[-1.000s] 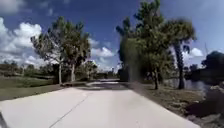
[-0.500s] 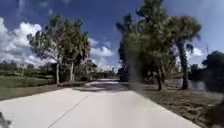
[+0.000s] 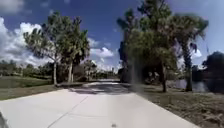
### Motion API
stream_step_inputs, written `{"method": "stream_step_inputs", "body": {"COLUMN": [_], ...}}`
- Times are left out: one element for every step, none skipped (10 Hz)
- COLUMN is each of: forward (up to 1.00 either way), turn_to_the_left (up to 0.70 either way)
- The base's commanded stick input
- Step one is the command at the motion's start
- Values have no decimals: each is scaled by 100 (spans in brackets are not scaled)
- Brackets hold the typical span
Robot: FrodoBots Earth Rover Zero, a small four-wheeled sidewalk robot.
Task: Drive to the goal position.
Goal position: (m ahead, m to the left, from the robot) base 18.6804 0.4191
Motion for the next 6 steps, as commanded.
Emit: {"method": "stream_step_inputs", "body": {"forward": [70, 70, 70, 70, 70, 70], "turn_to_the_left": [0, 0, 0, 0, 0, 0]}}
